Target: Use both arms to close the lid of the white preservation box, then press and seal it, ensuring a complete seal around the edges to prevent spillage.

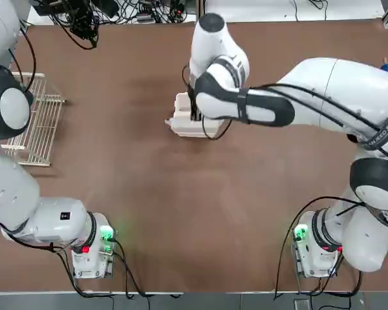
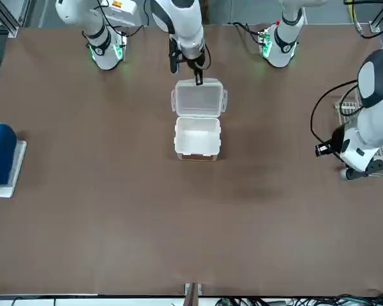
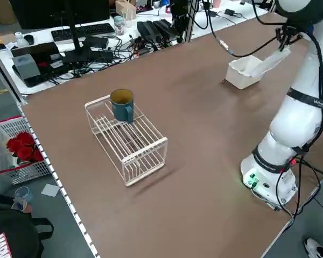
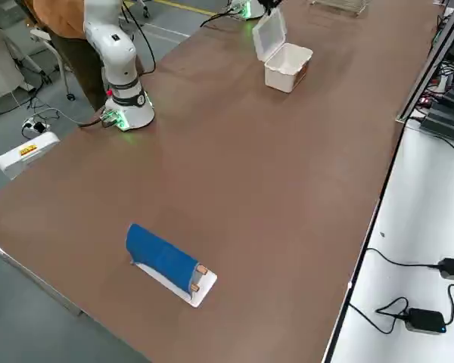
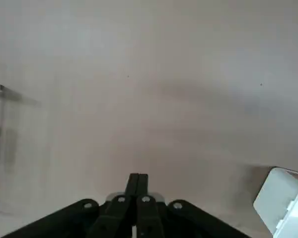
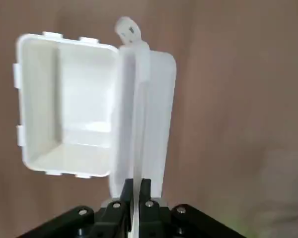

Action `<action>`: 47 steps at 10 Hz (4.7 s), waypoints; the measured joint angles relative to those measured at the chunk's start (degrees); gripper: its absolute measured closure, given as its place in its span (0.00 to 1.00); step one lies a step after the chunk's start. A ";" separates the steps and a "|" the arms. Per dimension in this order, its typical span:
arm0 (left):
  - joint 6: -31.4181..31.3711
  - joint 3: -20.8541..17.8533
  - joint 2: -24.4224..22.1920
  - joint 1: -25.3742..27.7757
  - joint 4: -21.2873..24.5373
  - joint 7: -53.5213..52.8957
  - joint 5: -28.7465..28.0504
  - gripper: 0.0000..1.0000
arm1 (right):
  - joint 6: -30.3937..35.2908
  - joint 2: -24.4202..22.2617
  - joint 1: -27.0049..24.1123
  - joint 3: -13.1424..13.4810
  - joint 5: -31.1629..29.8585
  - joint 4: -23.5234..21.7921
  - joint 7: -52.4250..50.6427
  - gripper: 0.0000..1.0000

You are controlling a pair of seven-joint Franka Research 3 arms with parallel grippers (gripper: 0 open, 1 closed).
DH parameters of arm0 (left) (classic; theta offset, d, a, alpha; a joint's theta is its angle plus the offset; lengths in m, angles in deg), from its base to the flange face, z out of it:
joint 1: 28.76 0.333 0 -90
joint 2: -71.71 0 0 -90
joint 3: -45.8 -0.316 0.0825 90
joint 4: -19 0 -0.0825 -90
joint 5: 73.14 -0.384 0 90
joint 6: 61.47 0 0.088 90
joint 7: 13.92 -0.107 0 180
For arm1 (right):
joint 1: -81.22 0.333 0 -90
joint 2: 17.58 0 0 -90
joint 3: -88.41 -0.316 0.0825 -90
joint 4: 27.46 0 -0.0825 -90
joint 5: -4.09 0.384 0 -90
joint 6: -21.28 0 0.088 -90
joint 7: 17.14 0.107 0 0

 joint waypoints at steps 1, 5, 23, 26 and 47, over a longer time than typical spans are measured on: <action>-0.51 -0.04 0.24 0.16 0.00 0.06 0.76 0.99 | -1.00 0.88 -1.29 0.39 0.84 1.05 -2.15 0.93; -1.48 -0.14 0.70 0.91 0.03 0.06 1.61 0.99 | -3.06 8.11 -6.09 0.92 1.73 6.95 -6.94 0.80; -16.84 9.78 -0.46 -4.78 14.65 15.94 7.31 0.99 | -4.16 23.02 -4.20 4.74 4.12 15.98 -12.48 0.92; -22.92 14.53 -0.37 -4.99 18.57 21.48 7.34 0.99 | -4.17 23.02 -4.21 4.74 4.12 15.98 -12.70 0.92; -40.15 20.10 7.20 -12.85 24.30 32.13 7.81 0.99 | -4.39 23.06 -4.66 4.78 4.13 16.00 -13.65 0.91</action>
